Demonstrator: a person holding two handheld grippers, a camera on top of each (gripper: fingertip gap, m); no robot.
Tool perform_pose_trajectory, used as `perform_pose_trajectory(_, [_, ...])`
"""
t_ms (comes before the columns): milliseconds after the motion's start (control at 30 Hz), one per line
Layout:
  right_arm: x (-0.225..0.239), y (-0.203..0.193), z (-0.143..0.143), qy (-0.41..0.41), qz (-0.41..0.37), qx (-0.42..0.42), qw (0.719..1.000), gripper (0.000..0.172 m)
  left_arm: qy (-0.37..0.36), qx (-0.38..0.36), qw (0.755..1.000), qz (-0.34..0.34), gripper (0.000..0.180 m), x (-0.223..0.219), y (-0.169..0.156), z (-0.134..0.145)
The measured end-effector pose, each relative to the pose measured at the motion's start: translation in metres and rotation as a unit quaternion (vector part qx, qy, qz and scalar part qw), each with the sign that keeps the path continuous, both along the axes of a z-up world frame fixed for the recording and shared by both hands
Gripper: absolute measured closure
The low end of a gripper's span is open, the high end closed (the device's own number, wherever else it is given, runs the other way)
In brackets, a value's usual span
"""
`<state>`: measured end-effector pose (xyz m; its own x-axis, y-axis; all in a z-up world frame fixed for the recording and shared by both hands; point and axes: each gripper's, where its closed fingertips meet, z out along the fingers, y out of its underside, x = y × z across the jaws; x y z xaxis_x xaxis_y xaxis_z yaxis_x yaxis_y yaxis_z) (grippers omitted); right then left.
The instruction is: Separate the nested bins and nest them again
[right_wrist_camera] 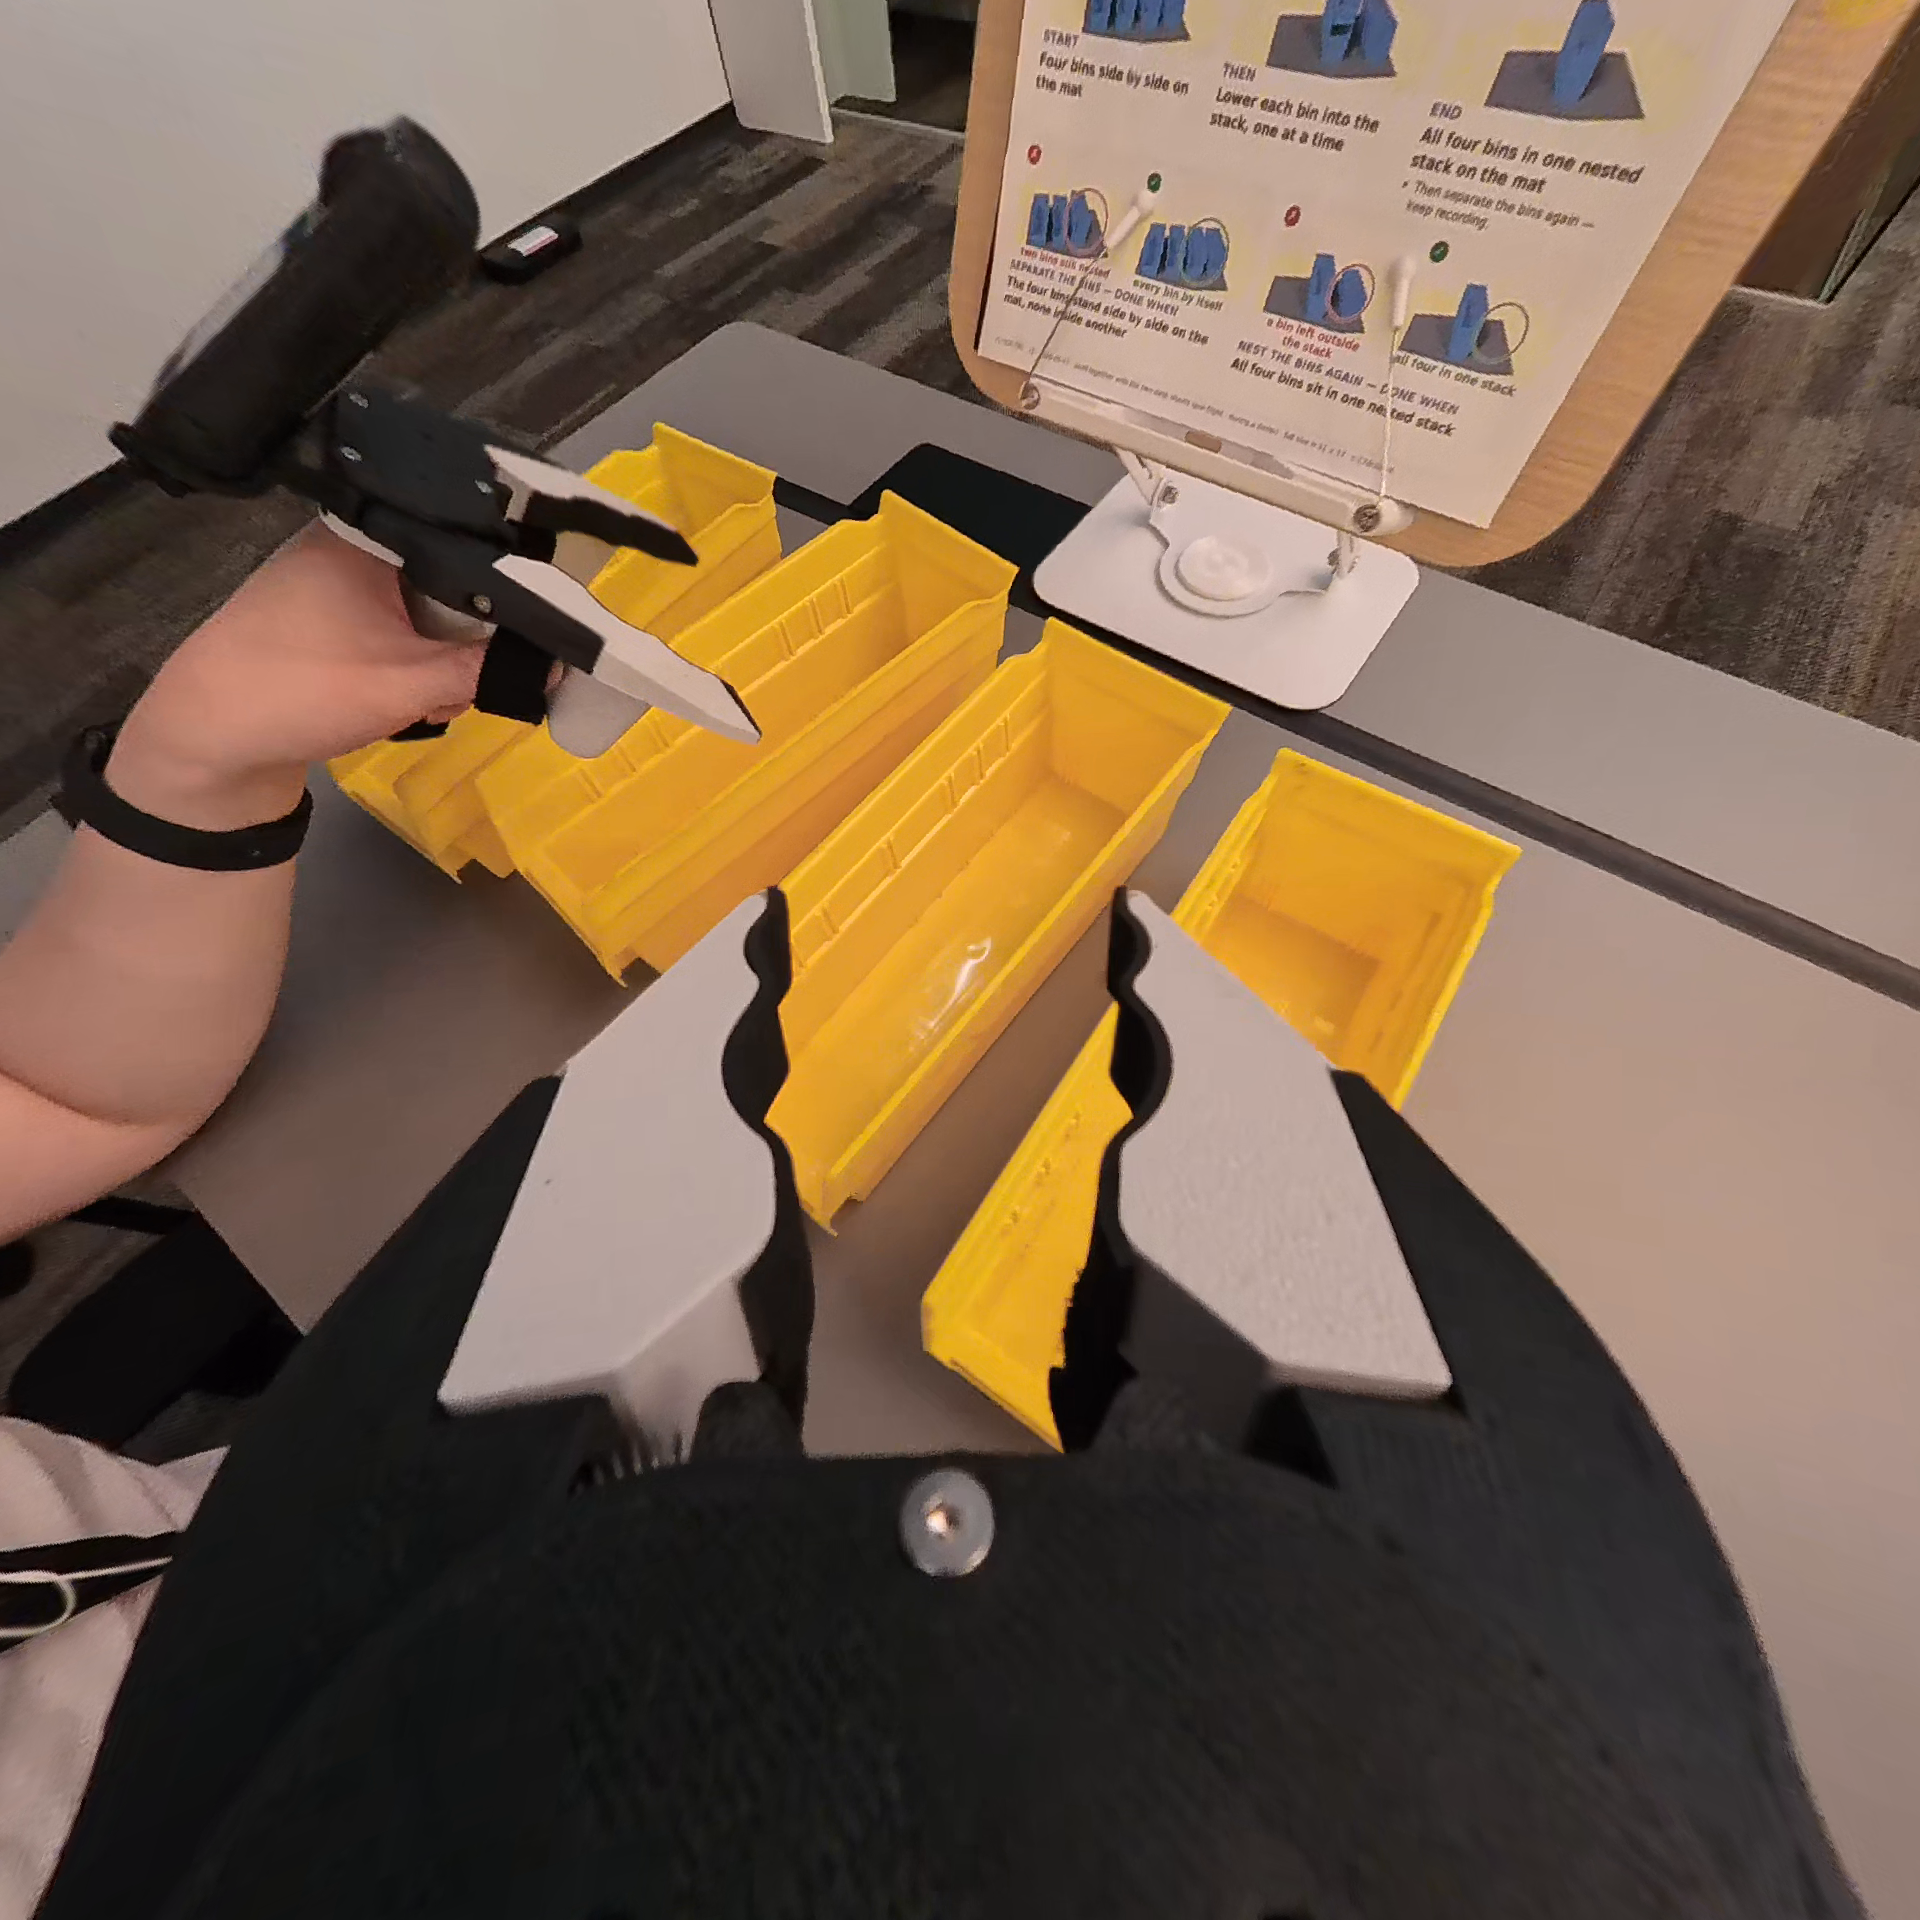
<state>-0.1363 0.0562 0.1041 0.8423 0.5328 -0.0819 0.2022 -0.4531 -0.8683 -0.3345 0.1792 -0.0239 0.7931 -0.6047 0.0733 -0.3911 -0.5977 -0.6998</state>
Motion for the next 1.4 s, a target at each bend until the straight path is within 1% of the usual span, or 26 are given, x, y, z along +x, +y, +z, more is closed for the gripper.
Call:
perform_pose_trajectory(100, [0.016, 0.004, 0.005, 0.015, 0.001, 0.006, 1.0, 0.11, -0.008, -0.036, 0.999, 0.011, 0.043, 0.001, 0.0, -0.009])
perform_pose_trajectory(233, [0.04, 0.01, 0.013, 0.042, 0.013, 0.022, 0.999, 0.11, 0.028, -0.086, 0.996, 0.002, 0.048, 0.006, 0.004, -0.02])
perform_pose_trajectory(267, [0.046, 0.011, 0.015, 0.05, 0.018, 0.025, 0.998, 0.11, 0.038, -0.087, 0.995, -0.006, 0.052, 0.008, 0.003, -0.021])
perform_pose_trajectory(300, [0.052, 0.013, 0.015, 0.056, 0.022, 0.025, 0.998, 0.11, 0.051, -0.084, 0.995, -0.006, 0.051, 0.007, 0.003, -0.021])
perform_pose_trajectory(400, [0.073, 0.02, 0.016, 0.065, 0.025, 0.032, 0.997, 0.11, 0.069, -0.082, 0.994, 0.013, 0.048, -0.002, 0.008, -0.021])
perform_pose_trajectory(433, [0.081, 0.023, 0.015, 0.066, 0.023, 0.036, 0.997, 0.11, 0.075, -0.091, 0.993, 0.027, 0.045, -0.007, 0.009, -0.023])
perform_pose_trajectory(567, [0.109, 0.036, 0.015, 0.075, 0.01, 0.032, 0.997, 0.109, 0.101, -0.166, 0.979, 0.056, 0.044, -0.018, 0.002, -0.041])
perform_pose_trajectory(633, [0.117, 0.039, 0.017, 0.082, 0.014, 0.04, 0.996, 0.109, 0.126, -0.177, 0.974, 0.068, 0.044, -0.023, 0.002, -0.046])
perform_pose_trajectory(733, [0.129, 0.043, 0.011, 0.099, -0.006, 0.024, 0.995, 0.11, 0.129, -0.199, 0.967, 0.091, 0.042, -0.023, 0.005, -0.052])
perform_pose_trajectory(800, [0.131, 0.046, -0.001, 0.098, -0.011, 0.007, 0.995, 0.11, 0.127, -0.217, 0.963, 0.101, 0.045, -0.022, 0.004, -0.057])
perform_pose_trajectory(867, [0.126, 0.041, -0.015, 0.085, 0.015, -0.028, 0.996, 0.109, 0.152, -0.221, 0.957, 0.108, 0.046, -0.027, 0.004, -0.061])
perform_pose_trajectory(900, [0.126, 0.04, -0.019, 0.083, 0.02, -0.038, 0.996, 0.109, 0.162, -0.223, 0.955, 0.114, 0.043, -0.029, 0.005, -0.063])
perform_pose_trajectory(967, [0.129, 0.043, -0.018, 0.087, 0.015, -0.037, 0.995, 0.109, 0.155, -0.238, 0.951, 0.122, 0.048, -0.026, 0.004, -0.066])
perform_pose_trajectory(1033, [0.132, 0.047, -0.015, 0.091, 0.009, -0.028, 0.995, 0.109, 0.155, -0.25, 0.947, 0.132, 0.047, -0.023, 0.003, -0.07])
perform_pose_trajectory(1067, [0.132, 0.047, -0.015, 0.093, 0.012, -0.029, 0.995, 0.109, 0.167, -0.253, 0.943, 0.134, 0.045, -0.023, 0.002, -0.073])
perform_pose_trajectory(1167, [0.128, 0.046, -0.016, 0.1, 0.033, -0.039, 0.994, 0.109, 0.221, -0.249, 0.932, 0.144, 0.045, -0.028, 0.0, -0.078])
perform_pose_trajectory(1267, [0.131, 0.047, -0.02, 0.098, 0.034, -0.047, 0.993, 0.109, 0.237, -0.26, 0.924, 0.151, 0.044, -0.029, -0.001, -0.08])
perform_pose_trajectory(1367, [0.138, 0.047, -0.02, 0.099, 0.028, -0.047, 0.994, 0.109, 0.235, -0.302, 0.911, 0.151, 0.042, -0.031, -0.008, -0.083])
perform_pose_trajectory(1400, [0.14, 0.046, -0.019, 0.103, 0.028, -0.045, 0.993, 0.11, 0.24, -0.312, 0.907, 0.147, 0.045, -0.031, -0.009, -0.082])
